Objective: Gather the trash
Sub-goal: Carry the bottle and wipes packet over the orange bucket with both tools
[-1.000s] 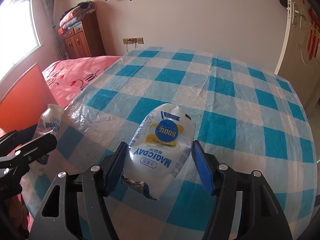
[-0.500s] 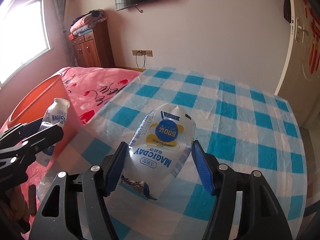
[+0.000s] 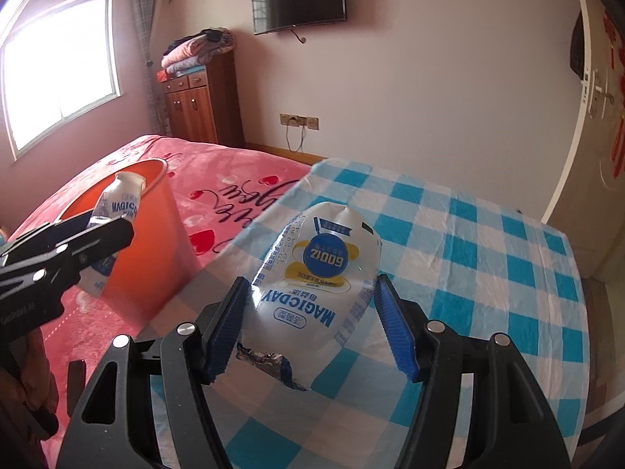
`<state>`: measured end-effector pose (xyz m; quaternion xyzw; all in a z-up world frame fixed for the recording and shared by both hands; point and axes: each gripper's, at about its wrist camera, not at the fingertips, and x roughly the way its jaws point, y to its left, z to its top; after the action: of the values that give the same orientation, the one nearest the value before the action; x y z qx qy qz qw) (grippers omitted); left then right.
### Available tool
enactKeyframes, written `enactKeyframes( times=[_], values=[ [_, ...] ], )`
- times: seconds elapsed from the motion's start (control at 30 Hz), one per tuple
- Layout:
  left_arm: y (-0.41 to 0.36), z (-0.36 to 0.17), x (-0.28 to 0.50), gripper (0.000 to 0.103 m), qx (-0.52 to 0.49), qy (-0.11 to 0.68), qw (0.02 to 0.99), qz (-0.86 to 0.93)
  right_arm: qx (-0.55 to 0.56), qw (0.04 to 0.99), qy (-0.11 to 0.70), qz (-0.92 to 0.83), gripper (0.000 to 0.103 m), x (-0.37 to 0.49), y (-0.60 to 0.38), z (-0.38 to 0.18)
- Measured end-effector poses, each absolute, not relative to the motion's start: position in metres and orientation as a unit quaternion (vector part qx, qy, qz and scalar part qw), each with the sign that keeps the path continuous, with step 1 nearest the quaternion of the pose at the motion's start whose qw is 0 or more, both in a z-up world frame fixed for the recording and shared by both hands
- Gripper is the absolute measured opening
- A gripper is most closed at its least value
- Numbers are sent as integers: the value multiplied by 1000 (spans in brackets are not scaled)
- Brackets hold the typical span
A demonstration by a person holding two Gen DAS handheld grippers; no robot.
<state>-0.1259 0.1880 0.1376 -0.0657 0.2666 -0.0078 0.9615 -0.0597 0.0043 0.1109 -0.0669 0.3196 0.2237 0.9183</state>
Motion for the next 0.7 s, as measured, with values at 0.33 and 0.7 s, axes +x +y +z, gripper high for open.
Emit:
enactKeyframes(
  times=[0.33, 0.7],
  values=[
    [228, 160, -141, 64, -70, 237, 968, 32, -81, 911, 305, 265, 65, -71, 41, 133],
    [290, 159, -141, 64, -88, 237, 962, 100, -114, 891, 285, 334, 65, -78, 112, 158]
  ],
)
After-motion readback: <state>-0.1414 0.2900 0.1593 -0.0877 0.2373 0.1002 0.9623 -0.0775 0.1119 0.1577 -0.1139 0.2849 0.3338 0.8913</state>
